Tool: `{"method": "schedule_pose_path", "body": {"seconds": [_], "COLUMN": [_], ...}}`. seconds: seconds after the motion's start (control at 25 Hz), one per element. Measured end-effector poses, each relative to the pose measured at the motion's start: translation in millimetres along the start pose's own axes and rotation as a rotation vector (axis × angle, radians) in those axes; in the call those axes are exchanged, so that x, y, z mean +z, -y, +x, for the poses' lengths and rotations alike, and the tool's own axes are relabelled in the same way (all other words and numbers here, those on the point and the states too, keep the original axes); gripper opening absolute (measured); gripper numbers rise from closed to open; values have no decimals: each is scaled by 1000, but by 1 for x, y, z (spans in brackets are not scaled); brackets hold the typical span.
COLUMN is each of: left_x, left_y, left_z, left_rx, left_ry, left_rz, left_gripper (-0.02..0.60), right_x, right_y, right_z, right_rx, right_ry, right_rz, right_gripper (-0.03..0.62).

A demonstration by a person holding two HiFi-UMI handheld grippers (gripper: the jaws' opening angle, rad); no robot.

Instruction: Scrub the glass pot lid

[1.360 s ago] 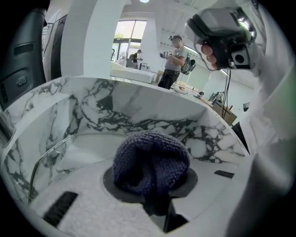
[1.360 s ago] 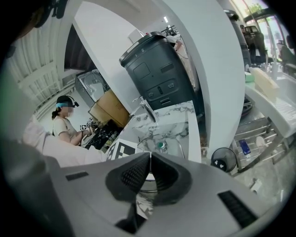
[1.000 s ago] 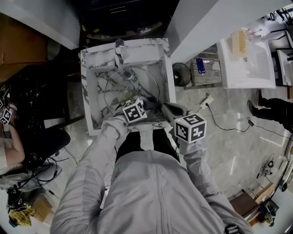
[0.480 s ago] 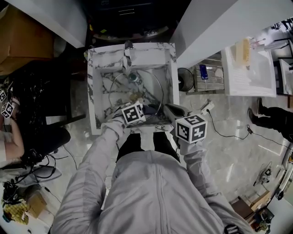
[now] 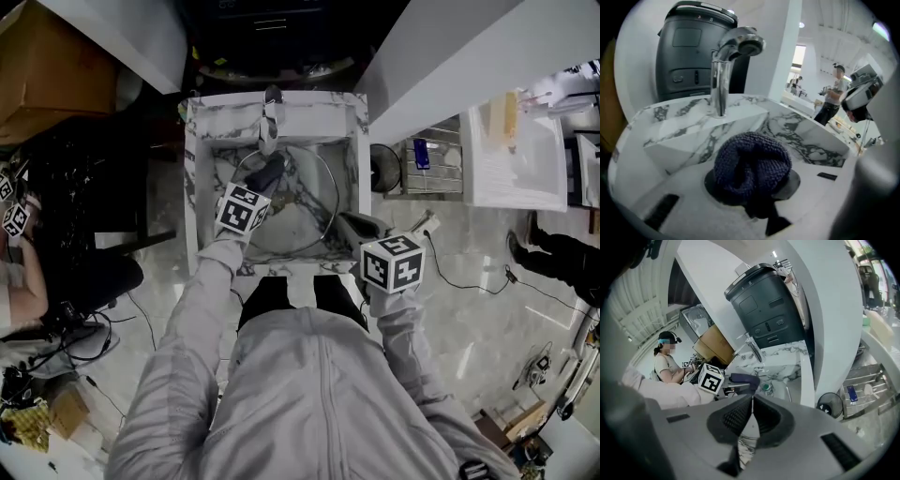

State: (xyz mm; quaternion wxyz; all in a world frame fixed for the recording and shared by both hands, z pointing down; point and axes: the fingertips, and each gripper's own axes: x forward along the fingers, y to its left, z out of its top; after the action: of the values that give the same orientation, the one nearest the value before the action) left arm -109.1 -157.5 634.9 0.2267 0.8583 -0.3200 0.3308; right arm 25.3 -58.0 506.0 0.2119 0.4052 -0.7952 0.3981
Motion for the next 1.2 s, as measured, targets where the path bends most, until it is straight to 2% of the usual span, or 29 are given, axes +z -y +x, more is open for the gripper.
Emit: {"method": "schedule_pose_path", "body": {"seconds": [0.12,0.56,0.76,1.0,1.2], "left_x": [1,6,1,-10,-12], "left_y": [-27,-50,-40,-25,-15], "left_z": [-2,20,42,62,69], "left_rx": [99,222,189,128,100], "left_ry": [-6,-64,-110,-143,-166], "left_rz": [10,118,160,107,129], "left_gripper": [89,89,89,89,89], "right_x": [1,12,9,4,-2], "right_y": [2,13,20,31,34], "right_z": [1,6,3,-5,-8], "right_rx": [-1,-4,-16,-34,-35], "right_ry": [-4,-11,-19,-15,-17], "right_rz": [0,15,26,49,56], "right_gripper": [34,34,34,34,34]}}
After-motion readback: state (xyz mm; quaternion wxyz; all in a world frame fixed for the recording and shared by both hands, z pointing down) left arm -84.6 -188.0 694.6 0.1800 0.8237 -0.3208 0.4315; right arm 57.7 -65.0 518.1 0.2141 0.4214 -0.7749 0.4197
